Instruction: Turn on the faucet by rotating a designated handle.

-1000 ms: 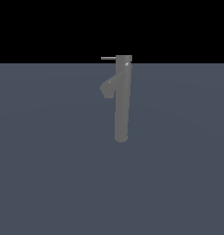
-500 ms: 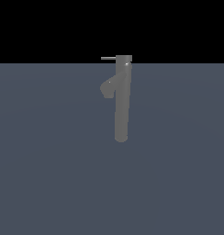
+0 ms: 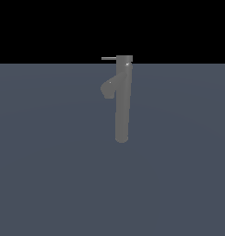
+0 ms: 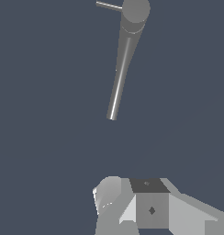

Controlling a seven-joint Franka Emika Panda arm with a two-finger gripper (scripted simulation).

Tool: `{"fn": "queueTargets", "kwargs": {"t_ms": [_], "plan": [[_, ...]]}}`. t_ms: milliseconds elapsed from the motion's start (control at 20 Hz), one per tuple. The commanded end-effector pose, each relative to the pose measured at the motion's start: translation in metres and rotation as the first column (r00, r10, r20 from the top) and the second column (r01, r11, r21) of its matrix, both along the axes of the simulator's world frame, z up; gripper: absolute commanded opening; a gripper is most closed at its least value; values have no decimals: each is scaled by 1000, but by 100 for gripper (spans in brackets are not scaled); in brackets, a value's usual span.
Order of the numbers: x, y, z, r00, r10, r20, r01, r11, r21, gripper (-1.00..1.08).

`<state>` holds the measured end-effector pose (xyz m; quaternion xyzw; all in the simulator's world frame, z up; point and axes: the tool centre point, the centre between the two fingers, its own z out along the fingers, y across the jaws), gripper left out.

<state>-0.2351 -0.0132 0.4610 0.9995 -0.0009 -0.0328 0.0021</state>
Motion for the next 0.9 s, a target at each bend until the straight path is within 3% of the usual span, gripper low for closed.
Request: {"fn": "queueTargets", "kwargs": {"t_ms": [0,350,850], "plan": [[8,0,-1,1000,-6,1,6,1000,-2,-100],[45,1,-9,999,-35,10,35,999,-8,-100],[128,4,-40,995,-97,30,97,995,-14,-100]]}}
